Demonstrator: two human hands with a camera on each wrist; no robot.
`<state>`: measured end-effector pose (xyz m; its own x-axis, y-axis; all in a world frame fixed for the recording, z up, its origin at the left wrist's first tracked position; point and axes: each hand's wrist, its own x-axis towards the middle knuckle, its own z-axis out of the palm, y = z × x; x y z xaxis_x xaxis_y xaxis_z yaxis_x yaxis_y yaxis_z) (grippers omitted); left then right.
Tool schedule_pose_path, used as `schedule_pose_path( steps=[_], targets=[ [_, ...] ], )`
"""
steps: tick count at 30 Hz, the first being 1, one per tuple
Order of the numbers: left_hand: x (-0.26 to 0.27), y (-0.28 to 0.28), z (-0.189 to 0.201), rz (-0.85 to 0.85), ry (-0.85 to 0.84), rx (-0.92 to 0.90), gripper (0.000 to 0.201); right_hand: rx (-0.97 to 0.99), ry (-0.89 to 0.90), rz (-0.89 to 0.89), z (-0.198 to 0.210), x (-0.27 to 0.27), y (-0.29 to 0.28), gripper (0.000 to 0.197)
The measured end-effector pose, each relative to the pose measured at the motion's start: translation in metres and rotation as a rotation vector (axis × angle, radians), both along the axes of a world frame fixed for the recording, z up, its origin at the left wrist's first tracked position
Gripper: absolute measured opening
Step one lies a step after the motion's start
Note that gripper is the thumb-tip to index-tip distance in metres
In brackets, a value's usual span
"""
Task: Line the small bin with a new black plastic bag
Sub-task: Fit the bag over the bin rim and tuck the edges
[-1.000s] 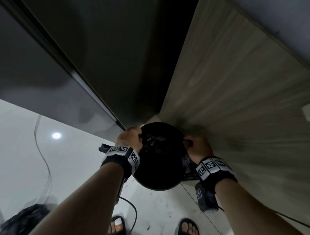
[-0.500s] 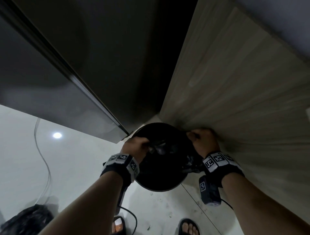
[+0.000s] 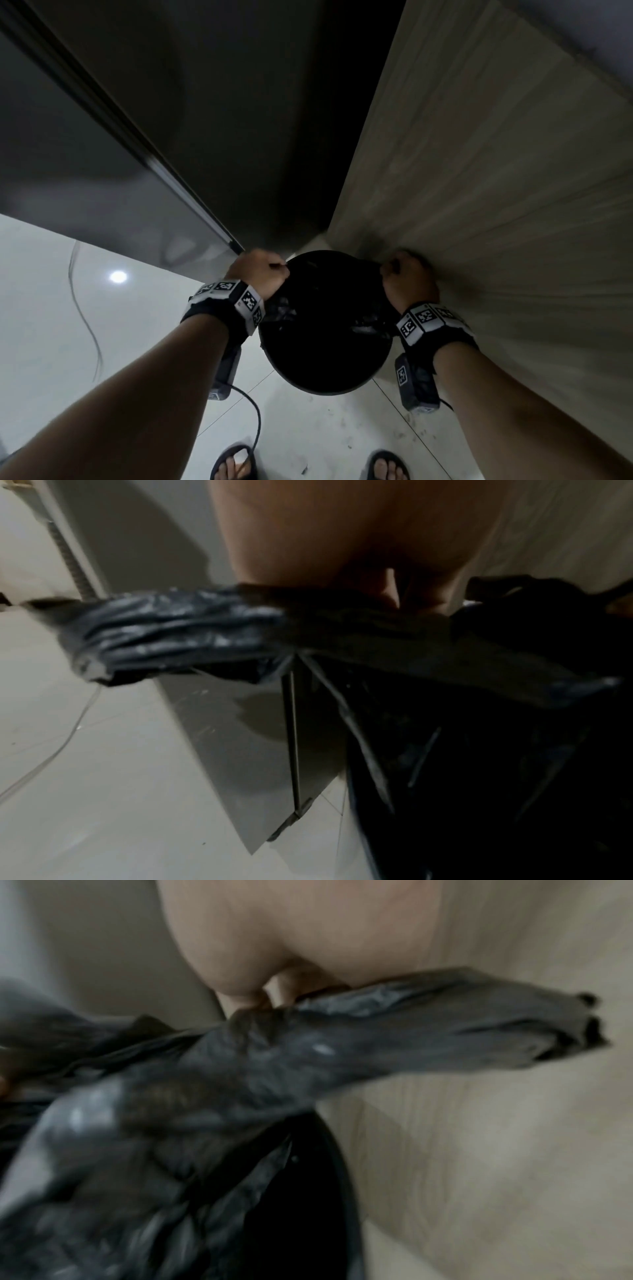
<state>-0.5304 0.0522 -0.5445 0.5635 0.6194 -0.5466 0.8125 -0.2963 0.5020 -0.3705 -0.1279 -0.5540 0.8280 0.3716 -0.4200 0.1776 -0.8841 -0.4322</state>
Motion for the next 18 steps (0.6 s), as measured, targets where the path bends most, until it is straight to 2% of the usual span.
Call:
schedule_pose_path(
  steps=[3,7,12,16,18],
  targets=[
    [0.008,-0.001,-0.004,0.026,0.007,0.053,0.021,-0.028,0.0,-0.069,-0.007,0.002,0.01,0.03],
    [0.015,0.002,-0.009,0.107,-0.068,0.0,0.02,-0.059,0.132,-0.138,-0.021,0.005,0.015,0.035],
    [0.014,0.008,-0.021,0.087,-0.016,0.046,0.025,-0.037,0.12,-0.122,-0.03,0.007,0.017,0.034],
    [0.012,0.013,-0.032,0.075,0.008,0.029,0.024,-0.032,0.214,-0.079,-0.036,0.009,0.022,0.032],
    [0.008,0.015,-0.039,0.101,-0.009,-0.004,0.023,0.009,0.265,-0.111,-0.04,0.009,0.027,0.036]
  ],
)
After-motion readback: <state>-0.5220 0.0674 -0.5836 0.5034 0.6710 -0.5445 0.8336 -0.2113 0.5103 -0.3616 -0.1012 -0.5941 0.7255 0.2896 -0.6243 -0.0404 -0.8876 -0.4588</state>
